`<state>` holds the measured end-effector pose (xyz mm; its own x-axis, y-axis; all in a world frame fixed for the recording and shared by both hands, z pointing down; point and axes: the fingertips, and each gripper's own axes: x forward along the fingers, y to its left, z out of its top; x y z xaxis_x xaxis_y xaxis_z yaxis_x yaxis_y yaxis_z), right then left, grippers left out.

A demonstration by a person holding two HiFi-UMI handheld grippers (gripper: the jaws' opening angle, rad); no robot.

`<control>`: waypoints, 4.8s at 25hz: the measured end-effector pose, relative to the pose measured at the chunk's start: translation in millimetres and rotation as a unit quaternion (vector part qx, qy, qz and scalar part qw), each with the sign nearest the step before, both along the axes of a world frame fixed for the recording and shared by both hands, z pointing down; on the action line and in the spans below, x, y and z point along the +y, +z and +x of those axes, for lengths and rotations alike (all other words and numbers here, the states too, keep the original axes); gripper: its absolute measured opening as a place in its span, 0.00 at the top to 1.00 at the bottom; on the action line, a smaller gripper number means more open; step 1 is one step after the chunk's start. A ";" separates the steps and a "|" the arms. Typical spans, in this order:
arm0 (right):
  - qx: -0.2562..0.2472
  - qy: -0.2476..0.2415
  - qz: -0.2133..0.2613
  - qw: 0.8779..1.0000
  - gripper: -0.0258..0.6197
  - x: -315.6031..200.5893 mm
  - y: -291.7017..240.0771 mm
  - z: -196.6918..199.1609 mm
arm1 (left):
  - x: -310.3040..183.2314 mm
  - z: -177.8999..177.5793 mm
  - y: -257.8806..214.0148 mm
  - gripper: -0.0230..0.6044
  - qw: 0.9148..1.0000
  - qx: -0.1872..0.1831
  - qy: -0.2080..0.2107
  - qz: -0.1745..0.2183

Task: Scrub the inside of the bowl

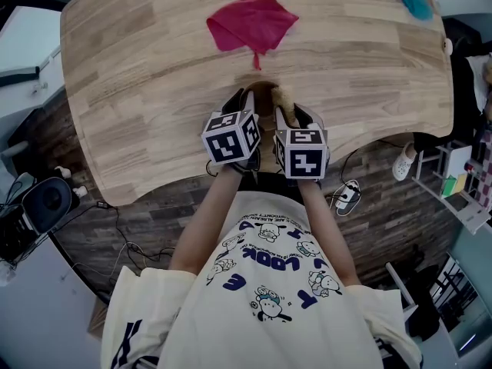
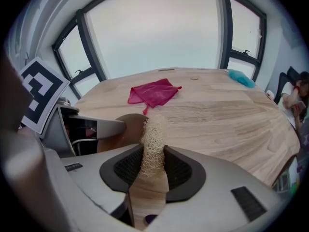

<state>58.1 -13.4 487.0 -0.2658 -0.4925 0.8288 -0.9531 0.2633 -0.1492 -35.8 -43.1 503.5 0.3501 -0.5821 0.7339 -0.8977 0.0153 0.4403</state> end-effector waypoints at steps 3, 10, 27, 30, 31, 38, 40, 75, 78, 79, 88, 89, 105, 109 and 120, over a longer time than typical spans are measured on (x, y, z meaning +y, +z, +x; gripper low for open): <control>-0.001 0.018 0.003 1.000 0.77 3.3 -0.5 -0.3 | 0.9 -1.5 0.2 0.83 1.000 0.007 -0.021 -0.005; -0.009 0.041 0.004 0.999 0.77 6.3 -0.1 -0.9 | 2.6 -3.7 0.7 0.83 0.999 0.006 -0.040 -0.010; 0.116 -0.210 0.030 0.970 0.77 -9.1 -1.8 -5.7 | 10.2 16.4 -3.2 0.82 0.973 -0.075 0.217 0.016; 0.124 -0.241 0.034 0.962 0.77 -9.6 -1.2 -9.8 | 8.4 20.0 -2.5 0.82 0.966 -0.089 0.243 0.026; 0.123 -0.247 0.034 0.960 0.77 -10.0 -1.1 -10.6 | 7.6 21.2 -1.5 0.82 0.963 -0.092 0.250 0.028; 0.091 -0.233 0.030 0.968 0.77 -14.0 -1.0 -9.9 | 5.0 24.8 0.5 0.88 0.968 -0.071 0.241 0.027; 0.085 -0.213 0.026 0.973 0.77 -15.2 -0.6 -7.9 | 3.5 24.8 -0.5 0.88 0.973 -0.068 0.221 0.029; -0.035 0.114 0.005 0.993 0.77 18.8 -0.2 12.1 | 4.1 16.9 -0.2 0.86 0.996 -0.031 0.086 0.019; -0.043 0.142 0.004 0.989 0.77 21.8 0.2 12.0 | 4.5 16.7 0.3 0.86 0.996 -0.032 0.080 0.019; -0.049 0.153 0.002 0.987 0.77 23.0 0.5 11.5 | 4.6 16.0 0.4 0.86 0.996 -0.033 0.077 0.020; -0.066 0.162 -0.004 0.985 0.77 19.7 0.8 6.7 | 4.5 5.8 1.0 0.86 0.999 -0.024 0.041 0.014; -0.063 0.153 -0.003 0.986 0.77 17.6 0.6 7.6 | 4.9 5.6 1.0 0.86 0.999 -0.021 0.038 0.012; 0.074 -0.169 0.045 0.982 0.77 -9.4 -4.3 -5.4 | 10.8 21.1 7.0 0.84 0.952 -0.145 0.266 0.040; 0.078 -0.202 0.049 0.975 0.77 -9.9 -4.7 -8.5 | 10.0 23.6 6.0 0.84 0.950 -0.136 0.278 0.042; 0.058 -0.174 0.046 0.982 0.77 -13.1 -3.6 -6.1 | 8.5 20.5 4.9 0.88 0.971 -0.099 0.214 0.034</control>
<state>51.9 -26.5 483.4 -0.3384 -0.4626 0.8194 -0.8119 0.5838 -0.0057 -15.4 -34.6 508.4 0.4262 -0.4641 0.7765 -0.8827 -0.4010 0.2449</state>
